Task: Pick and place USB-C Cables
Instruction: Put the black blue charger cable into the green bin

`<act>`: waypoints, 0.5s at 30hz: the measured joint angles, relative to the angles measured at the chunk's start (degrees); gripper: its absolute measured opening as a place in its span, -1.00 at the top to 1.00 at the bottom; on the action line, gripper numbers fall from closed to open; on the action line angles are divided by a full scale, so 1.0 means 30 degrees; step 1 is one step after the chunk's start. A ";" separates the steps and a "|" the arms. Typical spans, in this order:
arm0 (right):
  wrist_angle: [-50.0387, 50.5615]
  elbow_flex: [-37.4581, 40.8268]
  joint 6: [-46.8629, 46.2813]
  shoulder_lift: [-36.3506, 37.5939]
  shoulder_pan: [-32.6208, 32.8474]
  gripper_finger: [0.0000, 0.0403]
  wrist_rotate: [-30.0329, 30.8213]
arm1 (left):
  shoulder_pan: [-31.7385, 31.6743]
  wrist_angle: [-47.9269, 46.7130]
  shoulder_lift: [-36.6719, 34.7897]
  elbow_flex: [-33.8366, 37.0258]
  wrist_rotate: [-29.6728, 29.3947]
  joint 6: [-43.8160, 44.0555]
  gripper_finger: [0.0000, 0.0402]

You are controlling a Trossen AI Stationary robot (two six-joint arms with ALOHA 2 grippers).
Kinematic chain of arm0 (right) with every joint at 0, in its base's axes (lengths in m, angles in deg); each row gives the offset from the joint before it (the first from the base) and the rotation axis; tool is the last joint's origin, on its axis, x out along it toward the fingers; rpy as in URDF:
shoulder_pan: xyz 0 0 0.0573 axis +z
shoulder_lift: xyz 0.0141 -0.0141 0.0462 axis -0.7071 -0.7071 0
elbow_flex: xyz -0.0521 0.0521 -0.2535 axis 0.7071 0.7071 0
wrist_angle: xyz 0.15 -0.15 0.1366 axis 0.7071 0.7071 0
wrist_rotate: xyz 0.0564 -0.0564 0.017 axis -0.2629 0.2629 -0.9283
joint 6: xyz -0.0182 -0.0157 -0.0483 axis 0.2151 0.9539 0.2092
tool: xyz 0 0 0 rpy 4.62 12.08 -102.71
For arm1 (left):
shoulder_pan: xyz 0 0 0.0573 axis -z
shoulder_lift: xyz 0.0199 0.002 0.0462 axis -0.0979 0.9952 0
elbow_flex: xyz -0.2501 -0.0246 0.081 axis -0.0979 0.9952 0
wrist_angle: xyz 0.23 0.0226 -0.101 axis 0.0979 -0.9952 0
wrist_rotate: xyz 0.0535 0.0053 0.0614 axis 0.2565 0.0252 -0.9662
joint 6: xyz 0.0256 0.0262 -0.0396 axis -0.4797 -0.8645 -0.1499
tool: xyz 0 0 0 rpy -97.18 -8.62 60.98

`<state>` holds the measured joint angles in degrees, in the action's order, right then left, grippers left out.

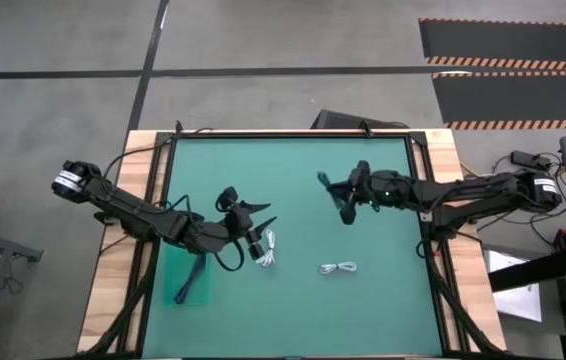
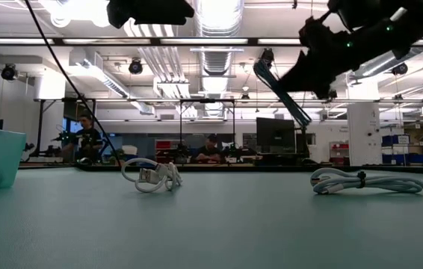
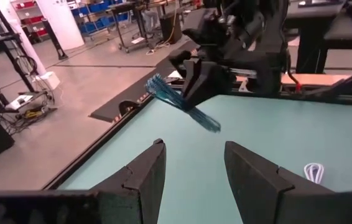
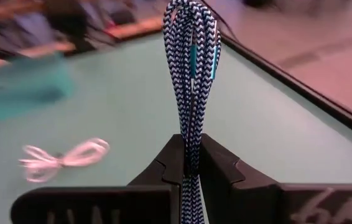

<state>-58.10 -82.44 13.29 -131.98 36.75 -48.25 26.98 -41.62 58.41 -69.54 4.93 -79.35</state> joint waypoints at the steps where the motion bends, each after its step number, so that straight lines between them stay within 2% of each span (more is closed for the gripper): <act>1: -0.1188 0.0312 0.0268 -0.0150 0.0052 0.90 -0.0612 | 0.0000 0.0222 0.0000 0.0028 -0.0005 0.0006 0.26; 7: -0.7518 0.1463 0.1066 -0.1378 0.0052 0.90 -0.3437 | -0.0007 0.1036 0.0000 0.0318 0.0006 -0.0082 0.26; 12: -1.0450 0.1551 0.1440 -0.2749 0.0052 0.90 -0.4827 | -0.0007 0.1836 0.0302 0.0318 0.0049 -0.0530 0.26; 15: -1.2041 0.1551 0.1487 -0.3708 0.0059 0.90 -0.5601 | -0.0130 0.3193 0.0798 0.0318 0.0868 -0.1111 0.26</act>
<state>-94.22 -77.78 17.75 -143.10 36.93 -65.05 26.59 -32.04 60.80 -68.59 7.53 -82.68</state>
